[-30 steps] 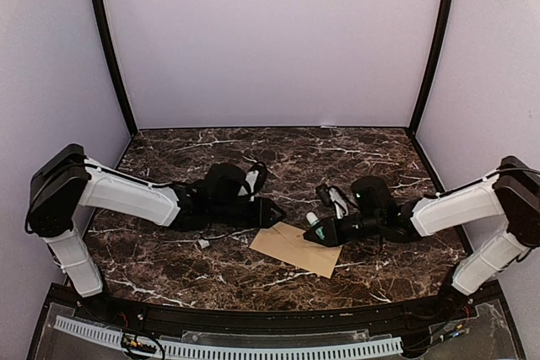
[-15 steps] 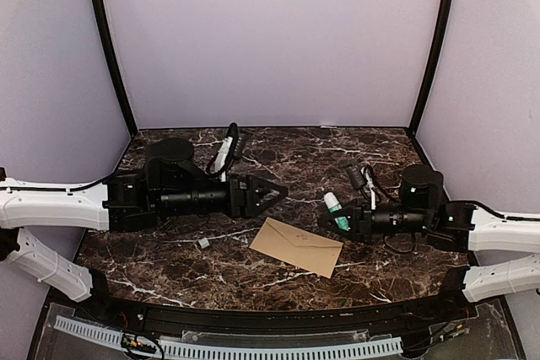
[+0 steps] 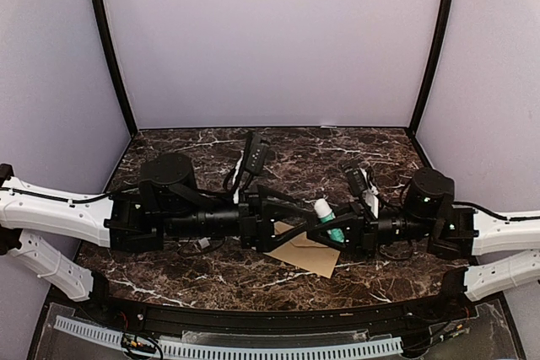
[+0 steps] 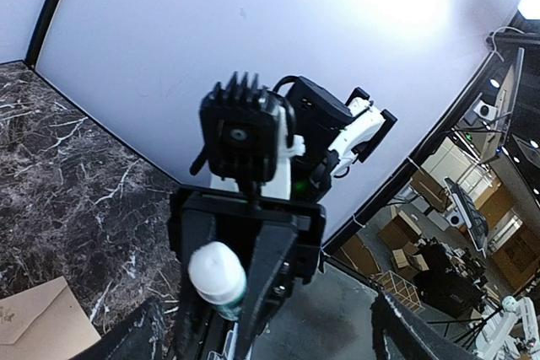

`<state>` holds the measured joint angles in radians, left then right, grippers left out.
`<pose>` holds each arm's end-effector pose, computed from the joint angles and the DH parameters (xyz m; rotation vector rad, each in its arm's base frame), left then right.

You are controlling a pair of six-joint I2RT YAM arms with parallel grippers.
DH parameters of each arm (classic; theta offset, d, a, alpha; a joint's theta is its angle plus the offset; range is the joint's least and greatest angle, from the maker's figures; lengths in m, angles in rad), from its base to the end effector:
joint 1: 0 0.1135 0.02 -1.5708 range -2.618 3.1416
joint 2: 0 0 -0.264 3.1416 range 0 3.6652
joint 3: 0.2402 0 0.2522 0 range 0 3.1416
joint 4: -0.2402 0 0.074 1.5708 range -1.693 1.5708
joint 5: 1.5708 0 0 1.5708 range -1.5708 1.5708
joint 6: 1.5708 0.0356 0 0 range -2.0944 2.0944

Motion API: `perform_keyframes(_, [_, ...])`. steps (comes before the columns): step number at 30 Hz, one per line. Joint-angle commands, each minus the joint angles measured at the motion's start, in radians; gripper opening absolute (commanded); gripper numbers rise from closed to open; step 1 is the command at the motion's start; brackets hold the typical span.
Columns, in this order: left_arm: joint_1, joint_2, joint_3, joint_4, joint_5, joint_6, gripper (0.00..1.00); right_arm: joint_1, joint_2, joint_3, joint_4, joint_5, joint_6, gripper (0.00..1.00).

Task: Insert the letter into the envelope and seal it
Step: Screw the solid glue.

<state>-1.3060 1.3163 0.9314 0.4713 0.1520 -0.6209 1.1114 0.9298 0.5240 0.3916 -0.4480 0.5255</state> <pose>0.0764 -0.3024 0.3421 0.7136 1.5751 -1.6178 0.0824 0.2013 0.2820 -0.9051 1.6034 1.5728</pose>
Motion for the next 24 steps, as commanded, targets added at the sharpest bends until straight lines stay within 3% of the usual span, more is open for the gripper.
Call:
perform_keyframes(1, [-0.002,0.008,0.020,0.016,-0.083,-0.002,0.83,0.041,0.028,0.044,0.112,0.017,-0.003,0.00])
perform_keyframes(12, [-0.003,0.033,0.036,0.019,-0.033,0.010,0.84,0.078,0.092,0.078,0.126,0.025,-0.003,0.00])
perform_keyframes(24, [-0.004,0.041,0.025,0.049,-0.007,-0.012,0.48,0.091,0.120,0.103,0.100,0.042,-0.018,0.00])
